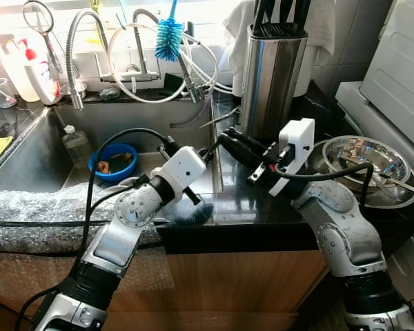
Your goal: Kitchen organization
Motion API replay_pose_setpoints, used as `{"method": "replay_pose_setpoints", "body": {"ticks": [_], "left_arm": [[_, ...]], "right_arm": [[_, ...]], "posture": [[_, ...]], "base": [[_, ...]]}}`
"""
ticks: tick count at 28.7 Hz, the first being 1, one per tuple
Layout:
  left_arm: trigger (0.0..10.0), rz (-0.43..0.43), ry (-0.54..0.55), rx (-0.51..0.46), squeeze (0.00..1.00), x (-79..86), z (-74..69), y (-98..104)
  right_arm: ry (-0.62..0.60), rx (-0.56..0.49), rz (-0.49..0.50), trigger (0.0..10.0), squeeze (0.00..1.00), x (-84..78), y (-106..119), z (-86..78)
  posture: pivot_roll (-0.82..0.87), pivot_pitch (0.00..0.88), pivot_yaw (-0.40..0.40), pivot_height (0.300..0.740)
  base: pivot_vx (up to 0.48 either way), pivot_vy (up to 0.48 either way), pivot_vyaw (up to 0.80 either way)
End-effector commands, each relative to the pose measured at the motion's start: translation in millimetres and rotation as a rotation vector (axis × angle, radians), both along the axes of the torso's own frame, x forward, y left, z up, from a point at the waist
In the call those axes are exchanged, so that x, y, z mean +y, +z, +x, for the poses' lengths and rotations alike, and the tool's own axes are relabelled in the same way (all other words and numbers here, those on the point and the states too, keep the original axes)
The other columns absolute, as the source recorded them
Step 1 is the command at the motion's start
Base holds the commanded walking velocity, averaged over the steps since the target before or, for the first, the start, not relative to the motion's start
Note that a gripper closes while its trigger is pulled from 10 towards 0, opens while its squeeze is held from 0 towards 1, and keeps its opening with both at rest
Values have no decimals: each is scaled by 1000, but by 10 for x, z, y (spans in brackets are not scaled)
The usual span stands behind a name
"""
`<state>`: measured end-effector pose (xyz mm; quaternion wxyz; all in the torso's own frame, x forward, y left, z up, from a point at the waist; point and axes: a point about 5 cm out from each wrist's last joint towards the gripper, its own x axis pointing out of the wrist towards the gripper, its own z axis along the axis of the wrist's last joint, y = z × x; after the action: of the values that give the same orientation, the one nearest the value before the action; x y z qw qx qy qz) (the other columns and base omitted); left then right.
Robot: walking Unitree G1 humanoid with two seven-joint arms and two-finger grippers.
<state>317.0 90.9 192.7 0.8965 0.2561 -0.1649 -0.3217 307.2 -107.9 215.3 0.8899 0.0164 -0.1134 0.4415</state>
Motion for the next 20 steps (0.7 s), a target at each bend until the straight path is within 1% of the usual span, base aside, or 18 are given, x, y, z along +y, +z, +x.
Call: {"method": "replay_pose_setpoints", "body": {"ticks": [1, 7, 8, 10, 11, 14, 17, 18, 19, 20], "left_arm": [[0, -5, 16, -14, 0, 27, 37, 55], [0, -7, 17, -13, 0, 25, 41, 54], [0, -2, 23, -14, 0, 24, 51, 37], [0, 0, 33, -16, 0, 26, 61, 32], [0, -2, 62, -28, 0, 45, 79, 42], [0, -4, 106, -33, 0, 93, 113, 44], [0, -2, 123, -35, 0, 113, 126, 43], [627, -2, 175, -37, 0, 162, 162, 35], [2275, -6, 213, -38, 0, 196, 188, 28], [4941, -14, 237, -32, 0, 216, 206, 16]], "right_arm": [[-4, -9, -1, 10000, 1000, 10, 37, 12], [-11, -15, -4, 10000, 1000, 10, 42, 14], [-43, -27, 2, 10000, 0, -1, 62, 35], [-67, -36, 10, 10000, 0, -8, 78, 51], [-87, -39, 17, 10000, 0, -14, 86, 56], [-115, -42, 24, 10000, 0, -31, 89, 63], [-128, -42, 29, 10000, 0, -39, 90, 67], [-147, -39, 42, 10000, 0, -51, 90, 70], [-154, -38, 50, 10000, 0, -52, 92, 67], [-155, -36, 58, 10000, 0, -48, 95, 60]], "posture": [[-18, 0, 37, 740], [-18, 0, 37, 740], [-19, 0, 37, 740], [-19, 0, 37, 740], [-20, 0, 38, 740], [-21, 0, 40, 740], [-22, 0, 41, 740], [-23, 0, 42, 740], [-25, 0, 45, 740], [-25, 0, 45, 740]], "base": [[0, 0, 0], [0, 0, 0], [0, 0, 0], [0, 0, 0], [0, 0, 0], [0, 0, 0], [0, 0, 0], [0, 0, 0], [0, 0, 0], [0, 0, 0]]}}
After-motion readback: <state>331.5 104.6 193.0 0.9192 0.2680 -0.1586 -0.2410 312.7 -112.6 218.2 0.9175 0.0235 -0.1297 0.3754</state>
